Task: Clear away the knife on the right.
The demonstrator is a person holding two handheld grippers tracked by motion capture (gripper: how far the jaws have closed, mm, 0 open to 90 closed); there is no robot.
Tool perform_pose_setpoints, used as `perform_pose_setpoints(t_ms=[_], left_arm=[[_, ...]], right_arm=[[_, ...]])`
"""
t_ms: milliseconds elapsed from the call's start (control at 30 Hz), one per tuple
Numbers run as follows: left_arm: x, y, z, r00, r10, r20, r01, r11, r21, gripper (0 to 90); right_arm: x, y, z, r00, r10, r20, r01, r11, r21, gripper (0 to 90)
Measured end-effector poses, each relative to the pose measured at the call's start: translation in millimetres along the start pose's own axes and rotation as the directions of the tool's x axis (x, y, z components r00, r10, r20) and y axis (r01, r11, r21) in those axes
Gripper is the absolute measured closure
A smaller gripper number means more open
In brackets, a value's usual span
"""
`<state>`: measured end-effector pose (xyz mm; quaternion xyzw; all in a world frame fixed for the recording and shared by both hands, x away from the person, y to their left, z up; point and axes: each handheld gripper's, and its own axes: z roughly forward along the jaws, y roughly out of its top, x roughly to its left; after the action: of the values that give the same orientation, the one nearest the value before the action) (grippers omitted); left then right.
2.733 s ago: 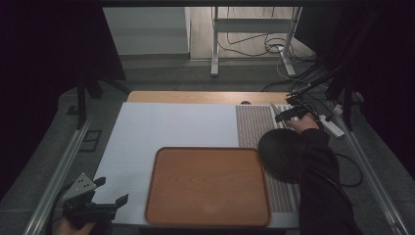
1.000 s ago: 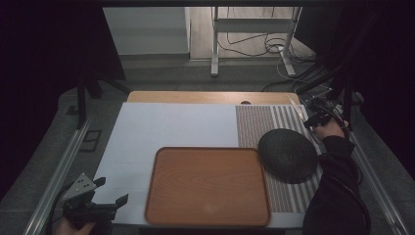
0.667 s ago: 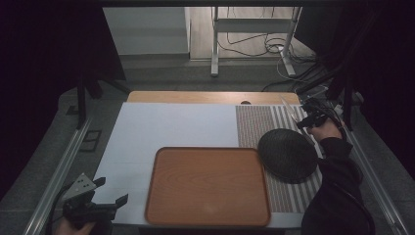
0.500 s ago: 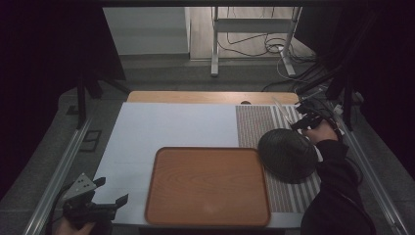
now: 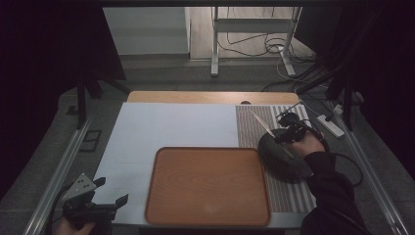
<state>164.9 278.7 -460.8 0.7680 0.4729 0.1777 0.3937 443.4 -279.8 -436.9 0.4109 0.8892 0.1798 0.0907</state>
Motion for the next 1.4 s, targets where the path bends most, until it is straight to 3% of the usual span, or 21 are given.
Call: perform_pose_setpoints(t_ms=[100,367,700,933,1133,1233,1333,1367,1400], left_arm=[[-0.1,0.0,0.0,1.0,0.001,0.0,-0.001,1.0,0.0,3.4],[-0.2,0.0,0.1,1.0,0.001,-0.001,-0.001,1.0,0.001,3.4],[-0.1,0.0,0.1,1.0,0.001,-0.001,-0.001,1.0,0.002,3.4],[-0.2,0.1,0.2,1.0,0.001,-0.002,-0.001,1.0,0.003,3.4],[-0.4,0.1,0.2,1.0,0.003,-0.002,-0.003,1.0,0.003,3.4],[-0.2,0.2,0.2,1.0,0.003,-0.001,-0.003,1.0,0.002,3.4],[-0.3,0.3,0.4,1.0,0.003,-0.001,-0.003,1.0,0.003,3.4],[-0.3,0.3,0.3,1.0,0.003,0.0,-0.003,1.0,0.002,3.4],[-0.3,0.3,0.3,1.0,0.004,-0.001,-0.004,1.0,0.002,3.4]], right_arm=[[12.5,-2.3,-0.8,0.9995,-0.006,-0.03,0.006,1.0,0.001,80.7],[54.2,-6.1,-2.6,0.992,-0.084,-0.094,0.085,0.9964,0.003,80.6],[106.8,-14.5,3.5,0.9694,-0.169,-0.179,0.178,0.9831,0.041,80.6],[139.6,-22.7,6.5,0.9549,-0.207,-0.213,0.222,0.974,0.047,80.6],[158.4,-34.7,17.4,0.9525,-0.197,-0.232,0.223,0.9704,0.093,80.5],[165.2,-41.8,25.6,0.9545,-0.196,-0.224,0.231,0.9627,0.14,80.3],[175.0,-45.6,33.3,0.9453,-0.23,-0.231,0.276,0.9425,0.189,79.6],[178.0,-45.8,33.9,0.9384,-0.25,-0.238,0.297,0.9362,0.187,79.2],[179.1,-44.6,32.1,0.9355,-0.257,-0.243,0.301,0.9391,0.166,76.9]])
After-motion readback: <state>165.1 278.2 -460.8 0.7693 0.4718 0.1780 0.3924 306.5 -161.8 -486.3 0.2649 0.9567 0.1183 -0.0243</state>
